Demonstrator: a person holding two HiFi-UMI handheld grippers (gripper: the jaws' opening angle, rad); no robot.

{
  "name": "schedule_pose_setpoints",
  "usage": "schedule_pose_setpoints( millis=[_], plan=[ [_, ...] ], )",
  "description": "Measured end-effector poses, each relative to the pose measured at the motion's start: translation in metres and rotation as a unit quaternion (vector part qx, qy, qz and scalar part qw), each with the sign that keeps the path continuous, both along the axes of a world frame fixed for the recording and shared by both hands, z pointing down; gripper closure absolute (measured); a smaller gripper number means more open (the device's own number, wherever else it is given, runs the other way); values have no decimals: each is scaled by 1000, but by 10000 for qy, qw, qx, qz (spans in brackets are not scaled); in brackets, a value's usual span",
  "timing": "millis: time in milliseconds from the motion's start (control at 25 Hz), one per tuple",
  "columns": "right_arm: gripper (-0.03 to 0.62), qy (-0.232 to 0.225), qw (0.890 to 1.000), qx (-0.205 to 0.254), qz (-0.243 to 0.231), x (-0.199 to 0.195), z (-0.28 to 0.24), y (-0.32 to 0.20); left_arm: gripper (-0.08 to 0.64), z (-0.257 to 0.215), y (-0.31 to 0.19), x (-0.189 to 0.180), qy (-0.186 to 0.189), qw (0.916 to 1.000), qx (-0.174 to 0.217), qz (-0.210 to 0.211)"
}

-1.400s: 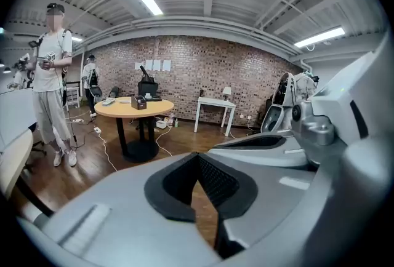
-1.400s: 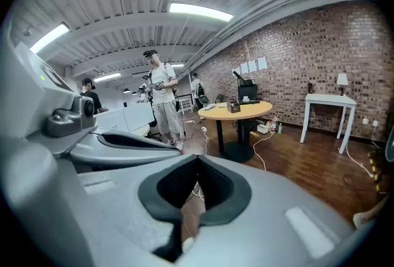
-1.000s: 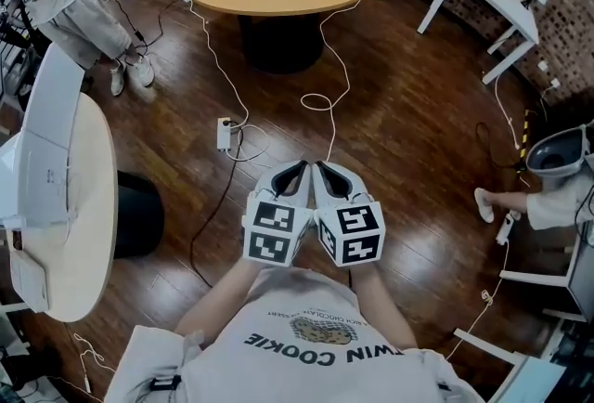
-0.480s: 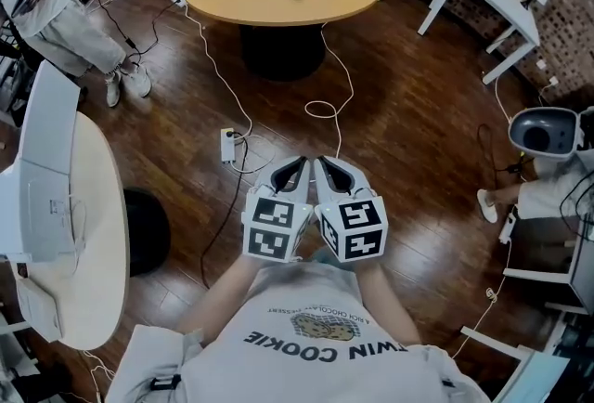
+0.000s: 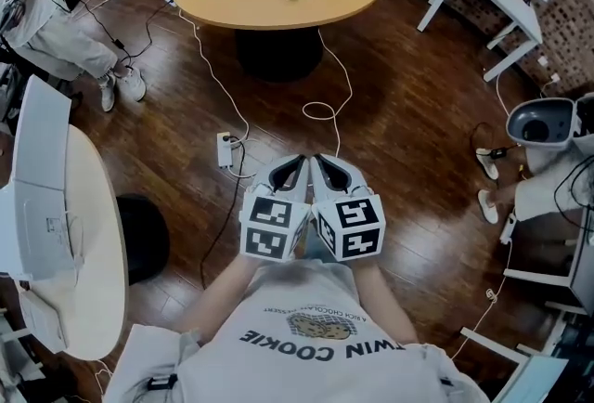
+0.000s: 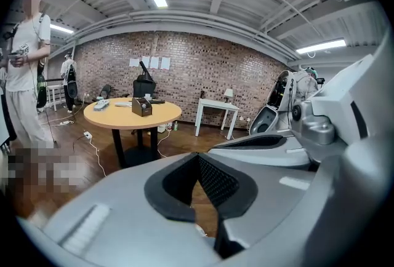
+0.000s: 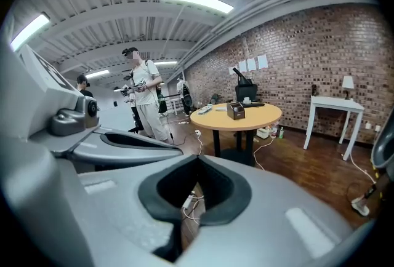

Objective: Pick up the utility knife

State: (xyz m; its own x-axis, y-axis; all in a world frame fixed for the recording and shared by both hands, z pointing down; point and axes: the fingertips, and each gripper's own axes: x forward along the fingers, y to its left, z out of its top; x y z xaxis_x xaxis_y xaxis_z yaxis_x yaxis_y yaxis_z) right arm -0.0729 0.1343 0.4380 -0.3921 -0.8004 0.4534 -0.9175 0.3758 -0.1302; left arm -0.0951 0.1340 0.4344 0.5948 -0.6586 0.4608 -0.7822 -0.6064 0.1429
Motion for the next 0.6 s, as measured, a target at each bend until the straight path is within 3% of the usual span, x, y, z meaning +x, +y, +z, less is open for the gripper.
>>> schedule_pose_setpoints(
  millis=[600],
  plan=[
    [597, -174, 9991, -119, -371, 75, 6, -139, 557, 4, -142, 76, -99, 9994, -1, -337]
  ],
)
